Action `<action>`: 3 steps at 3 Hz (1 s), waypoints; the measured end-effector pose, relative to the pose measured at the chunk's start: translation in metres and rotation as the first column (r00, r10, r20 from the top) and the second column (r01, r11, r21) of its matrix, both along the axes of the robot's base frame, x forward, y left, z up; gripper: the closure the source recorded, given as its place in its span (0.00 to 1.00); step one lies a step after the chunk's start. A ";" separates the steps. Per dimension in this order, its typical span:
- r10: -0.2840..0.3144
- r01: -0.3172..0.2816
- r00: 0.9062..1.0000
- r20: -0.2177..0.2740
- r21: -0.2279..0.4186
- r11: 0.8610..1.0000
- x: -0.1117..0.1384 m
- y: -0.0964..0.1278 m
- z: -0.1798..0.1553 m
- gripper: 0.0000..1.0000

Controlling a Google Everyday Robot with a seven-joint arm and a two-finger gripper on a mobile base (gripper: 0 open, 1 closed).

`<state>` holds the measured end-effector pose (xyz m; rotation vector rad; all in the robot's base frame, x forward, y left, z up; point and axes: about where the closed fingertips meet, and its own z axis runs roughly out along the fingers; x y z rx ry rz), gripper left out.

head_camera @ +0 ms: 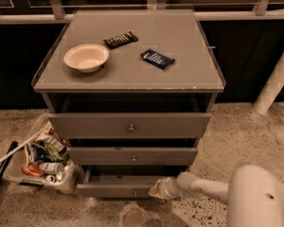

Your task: Close bottom drawer

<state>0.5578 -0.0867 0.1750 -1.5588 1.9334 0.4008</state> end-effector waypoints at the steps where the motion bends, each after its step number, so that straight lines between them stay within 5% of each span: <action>1: -0.018 0.018 1.000 0.001 -0.018 1.000 0.013 -0.008 -0.005 0.89; 2: -0.052 0.052 0.999 0.001 -0.031 0.998 0.029 -0.025 -0.014 1.00; 3: -0.052 0.052 0.999 0.001 -0.031 0.998 0.029 -0.024 -0.014 0.81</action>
Offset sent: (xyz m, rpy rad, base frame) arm 0.1636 -0.1575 -0.0847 -0.1322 -0.0006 -0.3259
